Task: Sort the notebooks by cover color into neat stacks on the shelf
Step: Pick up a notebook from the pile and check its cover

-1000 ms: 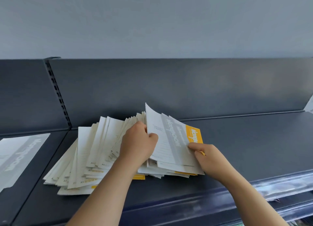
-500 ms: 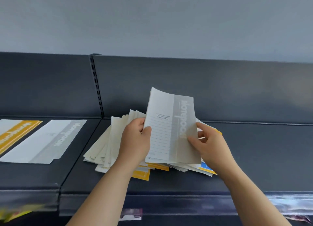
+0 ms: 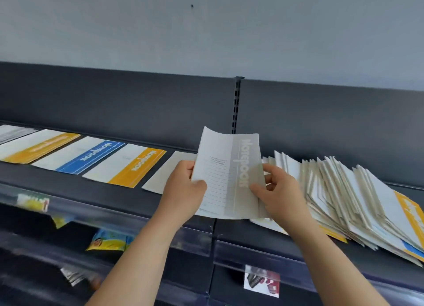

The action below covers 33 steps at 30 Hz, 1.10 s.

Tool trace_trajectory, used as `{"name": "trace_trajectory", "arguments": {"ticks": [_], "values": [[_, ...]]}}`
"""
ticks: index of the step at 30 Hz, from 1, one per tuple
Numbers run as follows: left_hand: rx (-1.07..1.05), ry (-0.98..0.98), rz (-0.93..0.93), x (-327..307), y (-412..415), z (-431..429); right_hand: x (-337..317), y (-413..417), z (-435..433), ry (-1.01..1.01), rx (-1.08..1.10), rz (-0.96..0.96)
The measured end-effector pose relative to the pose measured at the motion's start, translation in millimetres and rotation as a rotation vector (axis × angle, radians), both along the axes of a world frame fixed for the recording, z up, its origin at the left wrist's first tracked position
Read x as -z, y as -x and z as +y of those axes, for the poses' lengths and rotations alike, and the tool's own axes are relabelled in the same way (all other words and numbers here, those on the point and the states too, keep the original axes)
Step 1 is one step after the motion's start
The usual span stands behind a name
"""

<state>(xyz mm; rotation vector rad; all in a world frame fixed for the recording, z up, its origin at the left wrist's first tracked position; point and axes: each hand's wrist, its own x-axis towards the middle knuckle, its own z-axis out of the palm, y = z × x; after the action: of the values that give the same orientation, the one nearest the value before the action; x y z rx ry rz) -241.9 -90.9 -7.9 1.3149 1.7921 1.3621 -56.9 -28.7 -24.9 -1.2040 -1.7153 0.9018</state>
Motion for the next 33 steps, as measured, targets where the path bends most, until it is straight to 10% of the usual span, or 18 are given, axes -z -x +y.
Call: {"name": "trace_trajectory", "arguments": {"ticks": [33], "values": [[-0.224, -0.025, 0.064, 16, 315, -21, 15, 331, 23, 0.001, -0.202, -0.082]]}}
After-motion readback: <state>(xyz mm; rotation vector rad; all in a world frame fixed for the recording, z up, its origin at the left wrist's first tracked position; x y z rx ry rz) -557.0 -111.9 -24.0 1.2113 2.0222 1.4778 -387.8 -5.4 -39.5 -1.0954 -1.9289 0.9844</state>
